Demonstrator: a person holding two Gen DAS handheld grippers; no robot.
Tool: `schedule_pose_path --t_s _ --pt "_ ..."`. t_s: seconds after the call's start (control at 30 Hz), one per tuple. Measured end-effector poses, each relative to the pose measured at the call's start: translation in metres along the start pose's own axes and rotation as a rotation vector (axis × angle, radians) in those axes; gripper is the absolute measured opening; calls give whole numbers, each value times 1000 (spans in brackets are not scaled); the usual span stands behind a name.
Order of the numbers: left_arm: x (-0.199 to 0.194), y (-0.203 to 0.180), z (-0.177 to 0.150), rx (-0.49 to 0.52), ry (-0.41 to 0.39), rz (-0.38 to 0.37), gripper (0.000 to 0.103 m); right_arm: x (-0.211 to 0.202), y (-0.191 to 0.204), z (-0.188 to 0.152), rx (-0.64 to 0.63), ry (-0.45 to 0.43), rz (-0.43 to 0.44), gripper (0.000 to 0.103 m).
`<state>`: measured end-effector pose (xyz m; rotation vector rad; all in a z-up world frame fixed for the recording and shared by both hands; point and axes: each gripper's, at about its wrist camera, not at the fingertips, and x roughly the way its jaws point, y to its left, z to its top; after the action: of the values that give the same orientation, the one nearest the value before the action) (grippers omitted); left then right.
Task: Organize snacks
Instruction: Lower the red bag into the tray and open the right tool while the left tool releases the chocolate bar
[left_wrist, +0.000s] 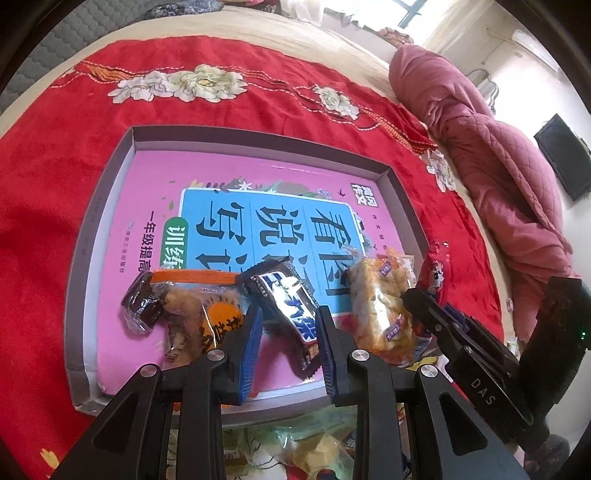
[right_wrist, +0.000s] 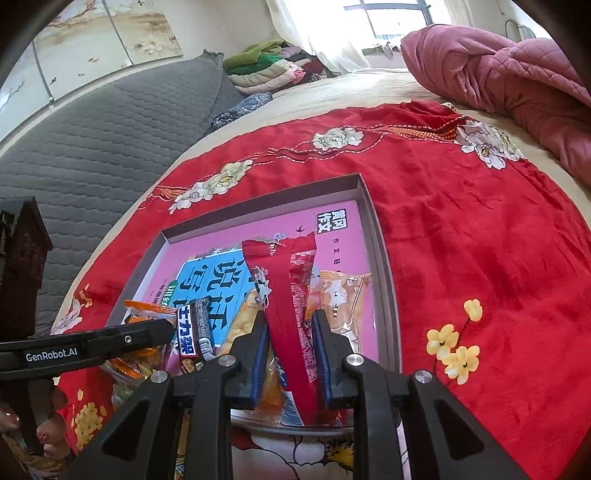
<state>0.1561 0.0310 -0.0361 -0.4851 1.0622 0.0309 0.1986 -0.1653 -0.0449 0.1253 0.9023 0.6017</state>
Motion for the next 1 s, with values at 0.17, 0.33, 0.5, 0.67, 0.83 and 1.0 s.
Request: schedule_pose_path --t_s 0.17,0.33,0.5,0.67,0.83,1.0 --pt "1 0 -1 0 2 0 30 -1 2 0 1 1 19 30" --pt "1 0 -2 0 5 -6 30 0 6 0 -10 -3 35 37" --pt "0 0 -3 -2 1 -10 30 -1 6 1 -4 -7 36 38" --pt "-7 0 -3 -5 -9 -15 35 -4 4 2 7 -18 39 45" --pt "-15 -2 -3 3 -20 -7 41 -5 4 3 9 -21 41 45" --pt "-20 -3 -3 14 -25 3 42 -6 4 4 15 -21 43 48"
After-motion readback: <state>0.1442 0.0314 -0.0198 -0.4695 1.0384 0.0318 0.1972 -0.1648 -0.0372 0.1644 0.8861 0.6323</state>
